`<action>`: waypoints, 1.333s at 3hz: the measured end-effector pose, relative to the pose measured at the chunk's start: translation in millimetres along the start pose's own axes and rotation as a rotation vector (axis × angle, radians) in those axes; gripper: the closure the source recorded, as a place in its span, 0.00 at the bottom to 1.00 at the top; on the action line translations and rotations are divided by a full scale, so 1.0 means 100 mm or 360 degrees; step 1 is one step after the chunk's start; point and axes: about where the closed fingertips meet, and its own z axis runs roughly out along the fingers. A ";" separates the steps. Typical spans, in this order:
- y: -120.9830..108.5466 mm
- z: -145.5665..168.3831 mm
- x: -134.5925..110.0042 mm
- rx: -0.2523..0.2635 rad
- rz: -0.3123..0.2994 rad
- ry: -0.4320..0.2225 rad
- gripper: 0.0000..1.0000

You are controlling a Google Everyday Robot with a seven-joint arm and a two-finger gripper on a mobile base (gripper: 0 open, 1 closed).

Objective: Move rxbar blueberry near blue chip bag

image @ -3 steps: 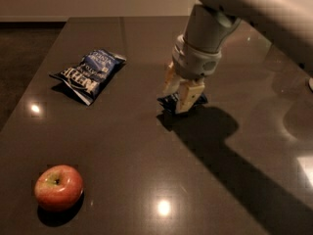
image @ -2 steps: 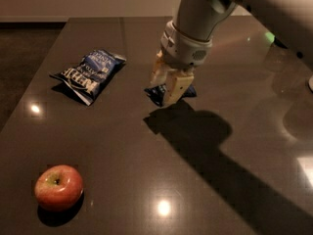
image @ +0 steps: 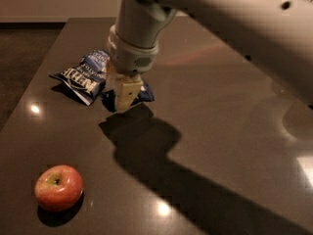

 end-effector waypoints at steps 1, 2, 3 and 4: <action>-0.22 0.26 -0.04 0.0013 0.0005 0.0054 1.00; -0.48 0.39 0.05 0.0026 0.0059 0.0074 1.00; -0.73 0.41 0.21 0.0045 0.0142 0.0068 0.83; -0.86 0.43 0.30 0.0051 0.0195 0.0040 0.60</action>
Offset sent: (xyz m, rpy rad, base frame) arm 0.0909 0.0441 -0.0303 -0.0176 -0.0247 -0.1150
